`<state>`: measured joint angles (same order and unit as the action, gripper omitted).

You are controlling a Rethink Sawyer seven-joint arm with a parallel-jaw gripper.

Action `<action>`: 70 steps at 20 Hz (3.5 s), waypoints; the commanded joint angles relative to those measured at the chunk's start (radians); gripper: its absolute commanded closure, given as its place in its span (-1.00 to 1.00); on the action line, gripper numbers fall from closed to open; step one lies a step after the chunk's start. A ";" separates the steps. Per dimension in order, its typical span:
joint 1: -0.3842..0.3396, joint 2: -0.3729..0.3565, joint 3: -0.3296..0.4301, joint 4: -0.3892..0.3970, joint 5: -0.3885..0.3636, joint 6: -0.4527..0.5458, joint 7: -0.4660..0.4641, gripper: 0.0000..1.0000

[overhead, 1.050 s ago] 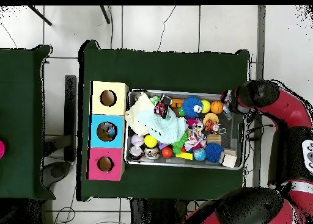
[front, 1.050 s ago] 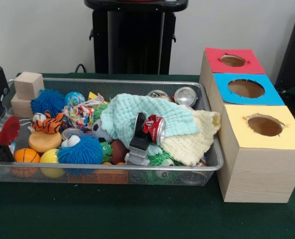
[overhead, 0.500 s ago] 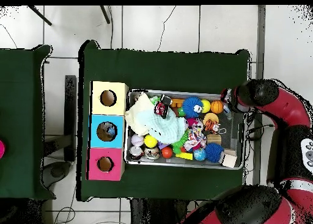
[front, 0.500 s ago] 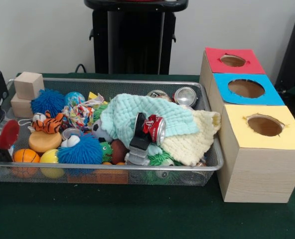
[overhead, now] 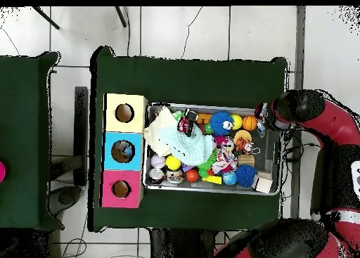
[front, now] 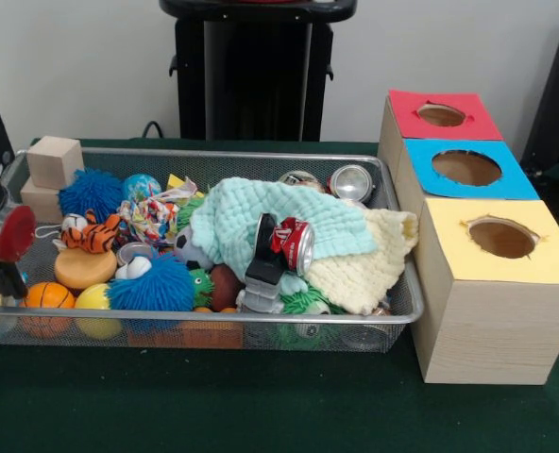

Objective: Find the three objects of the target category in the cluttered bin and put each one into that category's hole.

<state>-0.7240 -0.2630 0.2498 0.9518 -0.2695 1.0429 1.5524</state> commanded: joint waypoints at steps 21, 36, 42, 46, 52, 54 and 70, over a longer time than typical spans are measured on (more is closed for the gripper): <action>0.002 -0.029 0.063 0.136 -0.037 0.034 -0.152 -1.00; 0.001 -0.018 0.062 0.145 -0.036 0.019 -0.138 -1.00; -0.025 -0.037 0.065 0.181 -0.009 0.020 -0.118 -1.00; -0.038 -0.014 0.068 0.150 -0.019 0.012 -0.139 -1.00; -0.048 0.029 0.074 0.088 -0.032 0.025 -0.166 -1.00; -0.050 0.035 0.073 0.082 -0.033 0.023 -0.163 -1.00; -0.040 0.180 0.077 -0.017 -0.061 -0.088 -0.122 -1.00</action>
<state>-0.7682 -0.2220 0.2494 0.9540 -0.2843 1.1041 1.5522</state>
